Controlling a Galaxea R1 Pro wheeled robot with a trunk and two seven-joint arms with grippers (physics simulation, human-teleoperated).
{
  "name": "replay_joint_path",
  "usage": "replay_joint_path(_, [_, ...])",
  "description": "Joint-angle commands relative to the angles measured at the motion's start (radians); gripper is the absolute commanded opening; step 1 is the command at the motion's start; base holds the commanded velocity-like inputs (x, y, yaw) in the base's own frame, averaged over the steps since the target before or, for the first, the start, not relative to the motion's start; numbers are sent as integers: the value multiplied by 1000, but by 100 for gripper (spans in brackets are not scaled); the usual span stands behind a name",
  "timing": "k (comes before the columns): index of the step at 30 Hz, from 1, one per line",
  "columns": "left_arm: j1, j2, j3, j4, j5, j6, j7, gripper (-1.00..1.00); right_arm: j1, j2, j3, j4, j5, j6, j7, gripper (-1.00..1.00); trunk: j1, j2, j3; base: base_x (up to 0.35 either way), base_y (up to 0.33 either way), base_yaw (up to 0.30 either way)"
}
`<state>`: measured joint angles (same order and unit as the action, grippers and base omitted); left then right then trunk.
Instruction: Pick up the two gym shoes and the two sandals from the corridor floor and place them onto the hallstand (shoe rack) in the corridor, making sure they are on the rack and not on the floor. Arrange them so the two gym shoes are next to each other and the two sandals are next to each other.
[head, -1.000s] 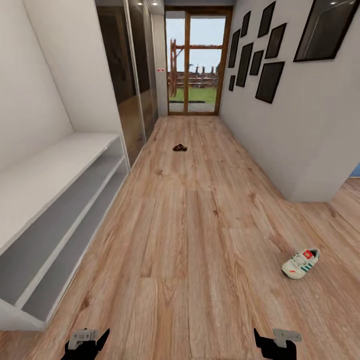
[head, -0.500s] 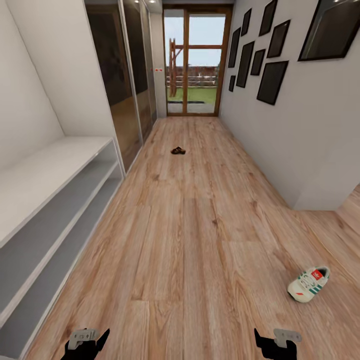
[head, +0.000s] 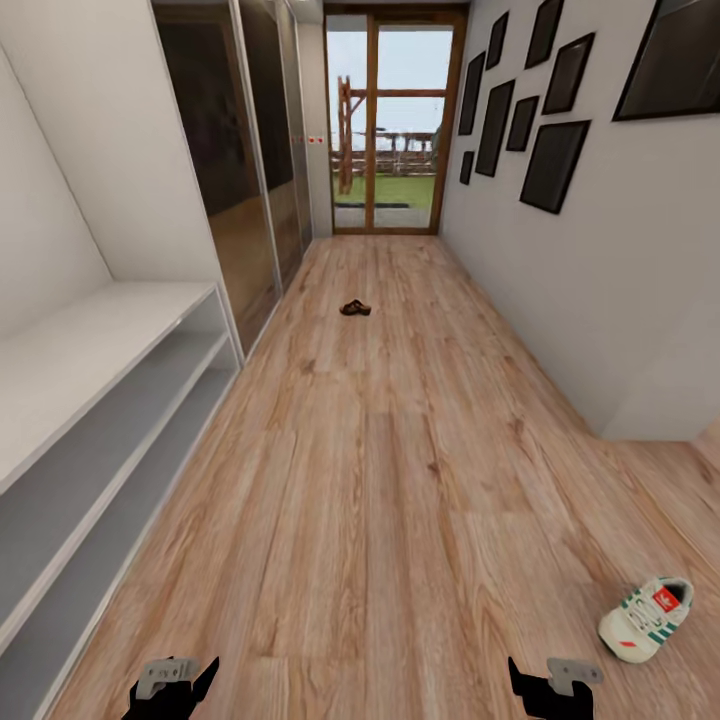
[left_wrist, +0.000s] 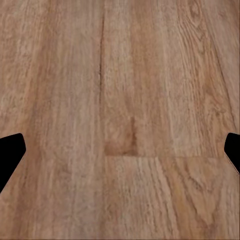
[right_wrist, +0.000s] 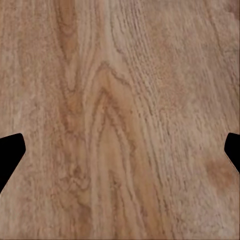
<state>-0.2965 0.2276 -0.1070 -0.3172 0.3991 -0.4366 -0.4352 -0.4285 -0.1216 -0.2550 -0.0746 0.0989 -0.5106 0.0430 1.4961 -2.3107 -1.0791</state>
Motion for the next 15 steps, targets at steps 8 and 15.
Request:
replay_joint_path(8, [-1,1,-8,1,10,-4,-2,100,-1,-1,-9,9,10,-3,3,100,0,0,-1,340,0,0])
replay_joint_path(15, [-1,1,-8,1,10,-4,-2,100,-1,0,-9,11,10,-3,3,100,0,0,-1,339,0,0])
